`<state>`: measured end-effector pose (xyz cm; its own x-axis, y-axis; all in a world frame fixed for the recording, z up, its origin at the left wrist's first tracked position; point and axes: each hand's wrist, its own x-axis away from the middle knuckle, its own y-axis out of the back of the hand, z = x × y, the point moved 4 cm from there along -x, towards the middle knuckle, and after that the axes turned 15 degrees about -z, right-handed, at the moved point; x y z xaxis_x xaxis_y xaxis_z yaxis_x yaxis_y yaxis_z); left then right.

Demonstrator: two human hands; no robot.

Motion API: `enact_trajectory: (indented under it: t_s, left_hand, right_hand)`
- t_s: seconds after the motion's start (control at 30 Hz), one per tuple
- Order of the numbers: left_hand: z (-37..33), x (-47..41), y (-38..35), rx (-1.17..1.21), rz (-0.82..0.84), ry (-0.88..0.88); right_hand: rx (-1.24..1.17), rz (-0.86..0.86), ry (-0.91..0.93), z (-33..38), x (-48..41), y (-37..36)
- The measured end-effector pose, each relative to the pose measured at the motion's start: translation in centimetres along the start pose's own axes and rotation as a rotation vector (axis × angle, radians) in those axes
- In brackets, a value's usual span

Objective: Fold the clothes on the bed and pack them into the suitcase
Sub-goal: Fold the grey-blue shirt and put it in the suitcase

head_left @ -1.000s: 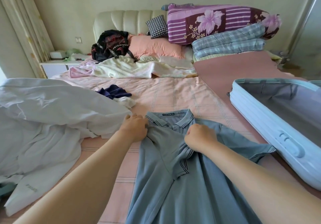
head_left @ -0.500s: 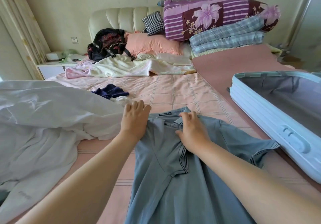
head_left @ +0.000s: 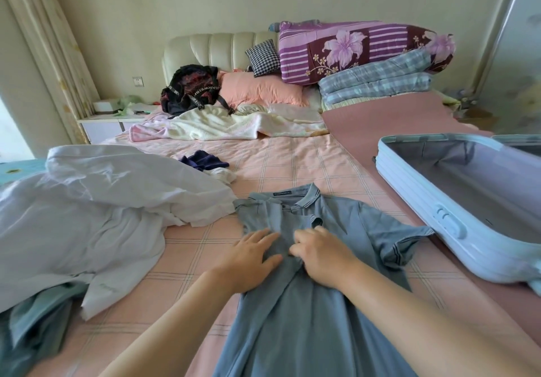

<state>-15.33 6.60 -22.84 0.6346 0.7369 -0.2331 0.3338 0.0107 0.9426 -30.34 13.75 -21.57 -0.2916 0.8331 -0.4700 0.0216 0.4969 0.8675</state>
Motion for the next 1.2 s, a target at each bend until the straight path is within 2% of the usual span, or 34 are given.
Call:
enact_trajectory:
  t_s: [0.1,0.23,0.3,0.37,0.47,0.57,0.7,0.77,0.83,0.93,1.0,1.07,1.13,1.2]
  left_hand:
    - [-0.5,2.8,0.4,-0.074,0.106,0.004]
    - [-1.2,6.1,2.0,-0.057,0.090,0.077]
    - [-1.9,7.9,3.0,0.005,0.025,0.095]
    - [-2.5,9.9,3.8,0.053,-0.014,0.121]
    - [-2.8,13.4,4.5,0.093,-0.008,0.185]
    - [-3.1,16.8,5.1,0.064,0.030,0.225]
    - [-3.4,19.8,6.2,-0.195,0.111,0.260]
    - [-3.3,21.1,6.1,-0.229,0.129,0.276]
    - [-3.0,22.2,6.3,-0.105,0.108,0.360]
    - [-2.9,22.8,7.9,0.039,-0.031,0.459]
    - [-3.4,22.9,9.0,0.073,-0.121,0.446]
    - [-4.9,23.2,9.6,0.139,-0.150,0.400]
    - [-7.2,24.1,9.2,0.385,-0.041,0.410]
    - [-10.0,25.3,8.0,0.669,0.267,0.422]
  right_hand:
    - [0.180,-0.001,-0.021,-0.2,0.2,1.3]
    - [0.206,0.225,-0.155,1.8,2.7,2.7]
    - [0.157,0.198,-0.203,3.6,3.6,4.0]
    - [-0.010,0.097,-0.231,5.9,4.4,5.8]
    - [-0.219,0.029,-0.206,9.6,6.3,7.9]
    - [-0.297,0.105,-0.155,12.8,8.6,8.5]
    - [-0.285,0.256,-0.107,15.7,11.1,9.5]
    - [-0.209,0.302,-0.045,17.0,12.4,9.9]
    - [-0.150,0.336,-0.006,18.2,13.3,10.1]
    - [-0.162,0.371,0.010,19.4,14.4,10.2]
    - [-0.288,0.400,-0.090,19.3,14.9,10.4]
    - [-0.497,0.356,-0.260,18.2,15.1,11.0]
    - [-0.594,0.287,-0.393,16.5,15.2,11.6]
    - [-0.554,0.199,-0.490,14.5,15.7,12.2]
